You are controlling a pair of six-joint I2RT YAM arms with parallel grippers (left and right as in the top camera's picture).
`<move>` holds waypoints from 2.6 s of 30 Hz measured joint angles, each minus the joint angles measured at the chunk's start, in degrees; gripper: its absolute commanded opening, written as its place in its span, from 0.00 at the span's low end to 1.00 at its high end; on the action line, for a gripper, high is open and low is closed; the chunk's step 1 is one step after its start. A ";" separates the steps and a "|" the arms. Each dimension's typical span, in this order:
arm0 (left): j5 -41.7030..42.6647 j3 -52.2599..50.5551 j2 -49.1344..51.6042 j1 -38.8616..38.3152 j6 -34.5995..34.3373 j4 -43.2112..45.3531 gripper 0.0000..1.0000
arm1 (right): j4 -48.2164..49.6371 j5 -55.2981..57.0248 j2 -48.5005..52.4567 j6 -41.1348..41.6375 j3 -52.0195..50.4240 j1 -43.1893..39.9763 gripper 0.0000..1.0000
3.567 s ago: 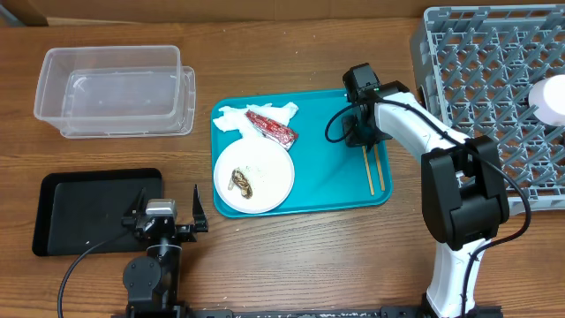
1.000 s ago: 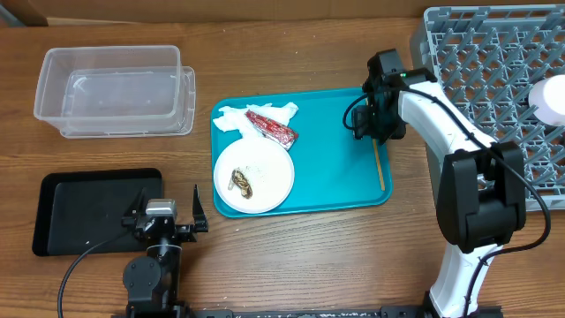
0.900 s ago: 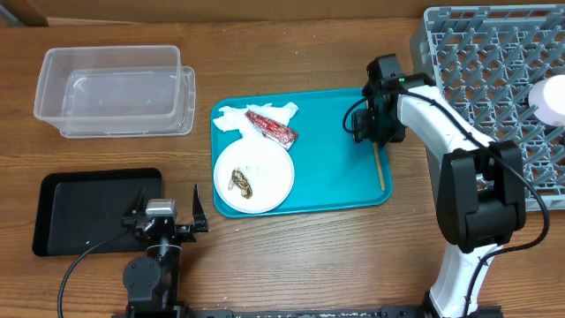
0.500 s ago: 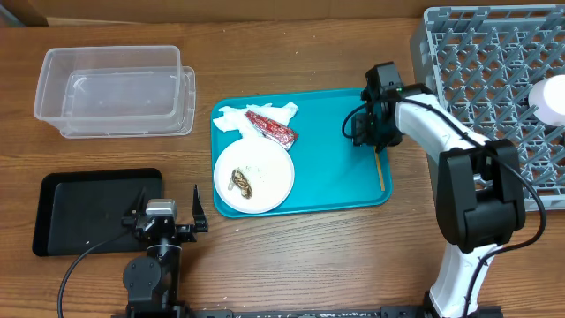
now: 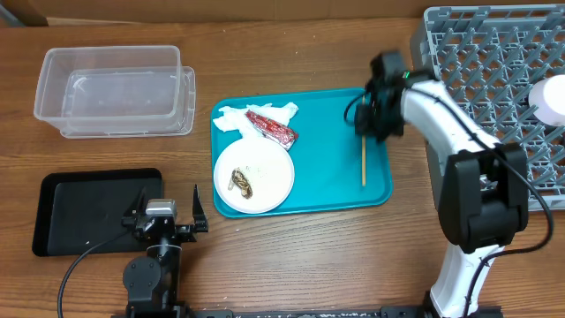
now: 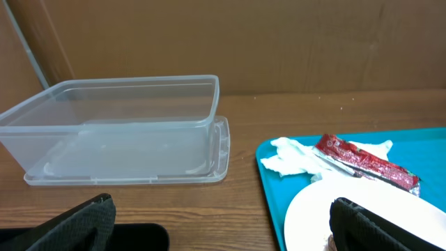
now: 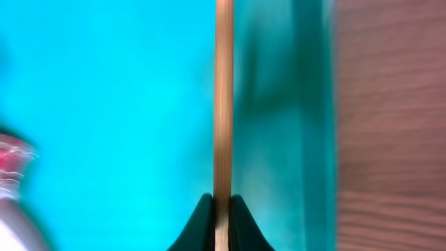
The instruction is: Sort waste into correct bins and load items into the dishwasher
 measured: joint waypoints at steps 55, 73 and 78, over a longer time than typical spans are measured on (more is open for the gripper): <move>0.00 0.00 0.00 0.00 0.00 0.02 1.00 | -25.68 -18.93 -4.50 -20.46 28.61 -24.28 0.61; 0.00 0.00 0.00 0.00 0.00 0.02 1.00 | -39.36 -21.84 -10.16 -6.10 29.59 -47.71 1.00; 0.00 0.00 0.00 0.00 0.00 0.02 1.00 | -39.36 -21.90 -10.16 -5.01 29.59 -47.78 1.00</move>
